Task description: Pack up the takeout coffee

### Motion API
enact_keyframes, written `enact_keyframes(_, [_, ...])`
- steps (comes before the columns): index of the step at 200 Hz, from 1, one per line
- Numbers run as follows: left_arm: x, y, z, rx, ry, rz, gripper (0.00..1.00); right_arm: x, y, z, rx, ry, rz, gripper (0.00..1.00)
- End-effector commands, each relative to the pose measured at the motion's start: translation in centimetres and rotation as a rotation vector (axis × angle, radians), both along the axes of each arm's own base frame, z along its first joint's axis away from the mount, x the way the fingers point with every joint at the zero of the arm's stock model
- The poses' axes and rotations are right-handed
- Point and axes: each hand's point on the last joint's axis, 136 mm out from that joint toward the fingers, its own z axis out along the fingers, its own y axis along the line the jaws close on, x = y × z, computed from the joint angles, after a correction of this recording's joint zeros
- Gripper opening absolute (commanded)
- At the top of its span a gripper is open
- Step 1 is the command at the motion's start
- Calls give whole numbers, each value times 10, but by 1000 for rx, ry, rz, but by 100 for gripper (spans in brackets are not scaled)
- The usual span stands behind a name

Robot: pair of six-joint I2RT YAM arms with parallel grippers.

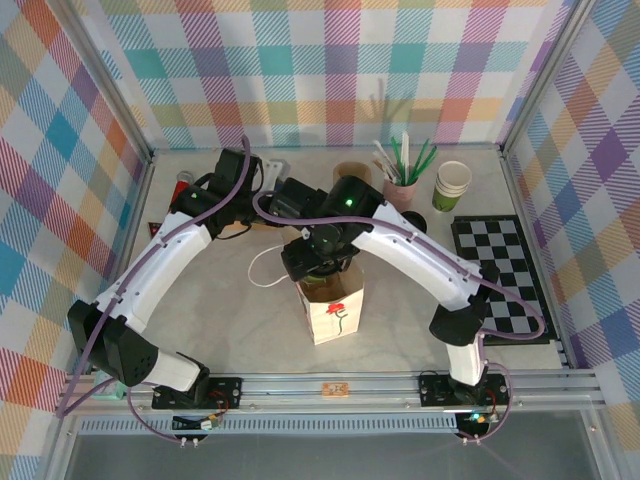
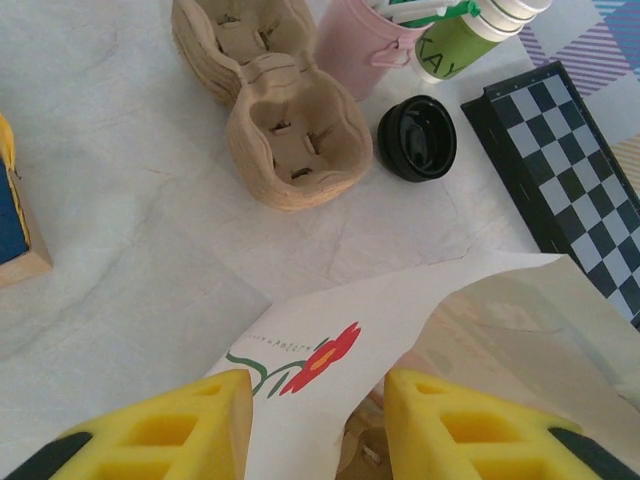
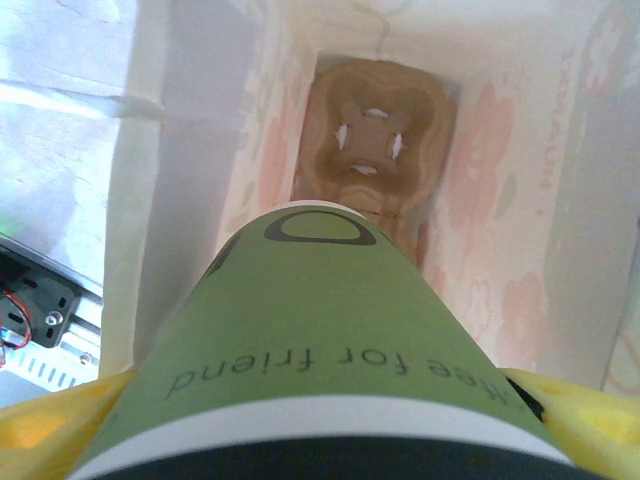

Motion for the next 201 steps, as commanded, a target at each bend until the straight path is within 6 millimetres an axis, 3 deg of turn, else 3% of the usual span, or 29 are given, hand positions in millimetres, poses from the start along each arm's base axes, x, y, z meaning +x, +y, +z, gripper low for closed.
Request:
enact_keyframes(1, [-5, 2, -9, 33, 20, -7, 38, -18, -34, -1, -139, 49, 32, 44])
enact_keyframes(97, [-5, 4, -4, 32, 8, 7, 33, -17, -52, -27, -255, 70, -44, 43])
enact_keyframes(154, [-7, 5, -3, 29, 5, 11, 27, -9, -44, -29, -253, 55, -78, 42])
enact_keyframes(201, [-8, 7, -3, 33, 5, 19, 25, -8, -50, -34, -285, 50, -95, 42])
